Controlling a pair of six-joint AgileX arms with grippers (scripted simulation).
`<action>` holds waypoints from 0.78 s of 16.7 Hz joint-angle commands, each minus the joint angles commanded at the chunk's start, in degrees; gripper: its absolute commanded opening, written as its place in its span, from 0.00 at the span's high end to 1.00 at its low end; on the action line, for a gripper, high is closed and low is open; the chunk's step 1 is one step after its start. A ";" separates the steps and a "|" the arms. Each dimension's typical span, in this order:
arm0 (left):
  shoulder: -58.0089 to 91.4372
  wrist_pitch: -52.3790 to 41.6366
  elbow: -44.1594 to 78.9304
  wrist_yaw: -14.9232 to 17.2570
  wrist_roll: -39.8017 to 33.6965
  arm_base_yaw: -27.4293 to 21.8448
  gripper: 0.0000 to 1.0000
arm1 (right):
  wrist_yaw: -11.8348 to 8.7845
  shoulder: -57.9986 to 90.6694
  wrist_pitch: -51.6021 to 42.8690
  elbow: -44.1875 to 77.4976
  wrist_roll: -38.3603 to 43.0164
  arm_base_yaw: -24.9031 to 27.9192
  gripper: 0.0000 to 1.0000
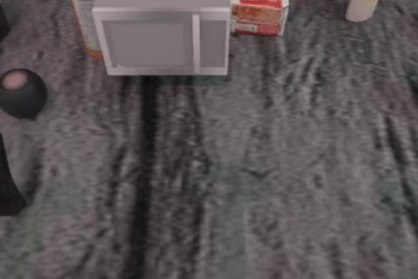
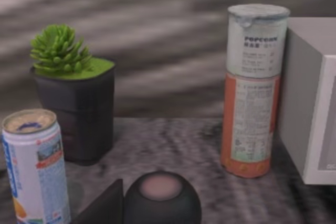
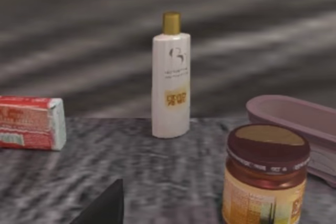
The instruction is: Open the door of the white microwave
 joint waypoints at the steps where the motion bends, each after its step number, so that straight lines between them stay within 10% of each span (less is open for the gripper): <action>1: 0.00 0.00 0.00 0.00 0.00 0.00 0.00 | 0.00 0.00 0.00 0.00 0.00 0.00 0.00; 13: 38.38 -11.84 32.00 -8.60 -10.97 -13.52 0.00 | 0.00 0.00 0.00 0.00 0.00 0.00 0.00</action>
